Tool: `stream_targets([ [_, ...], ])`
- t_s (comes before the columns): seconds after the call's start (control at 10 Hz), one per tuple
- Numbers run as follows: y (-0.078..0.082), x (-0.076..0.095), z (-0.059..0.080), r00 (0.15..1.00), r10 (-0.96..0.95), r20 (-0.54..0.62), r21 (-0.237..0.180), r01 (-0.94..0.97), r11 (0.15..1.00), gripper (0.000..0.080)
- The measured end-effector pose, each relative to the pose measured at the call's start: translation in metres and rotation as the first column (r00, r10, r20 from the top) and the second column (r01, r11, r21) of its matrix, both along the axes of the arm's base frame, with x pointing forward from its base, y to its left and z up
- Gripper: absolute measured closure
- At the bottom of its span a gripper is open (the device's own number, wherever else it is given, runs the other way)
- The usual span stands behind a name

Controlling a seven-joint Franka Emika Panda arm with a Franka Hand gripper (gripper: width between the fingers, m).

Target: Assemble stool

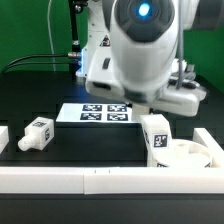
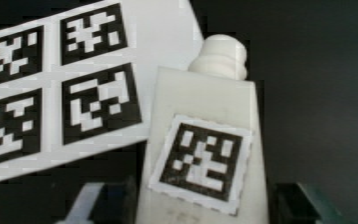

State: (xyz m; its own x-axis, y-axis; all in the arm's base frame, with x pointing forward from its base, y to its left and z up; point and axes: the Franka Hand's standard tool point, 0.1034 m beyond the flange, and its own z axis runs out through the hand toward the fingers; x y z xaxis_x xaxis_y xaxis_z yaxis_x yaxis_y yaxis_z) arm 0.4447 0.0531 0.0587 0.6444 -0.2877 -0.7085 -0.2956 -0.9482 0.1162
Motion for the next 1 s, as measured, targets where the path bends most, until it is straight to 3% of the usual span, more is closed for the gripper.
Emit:
stream_targets([
  [0.1, 0.008, 0.011, 0.027, 0.998, 0.014, 0.054, 0.000, -0.014, 1.000, 0.0466],
  [0.2, 0.009, 0.018, 0.036, 0.992, 0.037, 0.117, -0.007, -0.037, 0.999, 0.0466],
  [0.3, 0.011, 0.021, 0.030, 0.979, 0.041, 0.199, -0.020, -0.038, 0.999, 0.0466],
  [0.5, 0.015, 0.027, 0.039, 0.955, 0.082, 0.285, -0.049, -0.071, 0.996, 0.0466],
  [0.6, 0.021, 0.048, 0.057, 0.918, 0.179, 0.355, -0.084, -0.159, 0.984, 0.0466],
  [0.8, 0.022, 0.083, 0.083, 0.842, 0.288, 0.456, -0.057, -0.295, 0.954, 0.0466],
  [0.9, 0.025, 0.095, 0.083, 0.803, 0.282, 0.526, -0.076, -0.286, 0.955, 0.0466],
  [1.0, 0.027, 0.095, 0.083, 0.757, 0.279, 0.591, -0.091, -0.281, 0.955, 0.0466],
])
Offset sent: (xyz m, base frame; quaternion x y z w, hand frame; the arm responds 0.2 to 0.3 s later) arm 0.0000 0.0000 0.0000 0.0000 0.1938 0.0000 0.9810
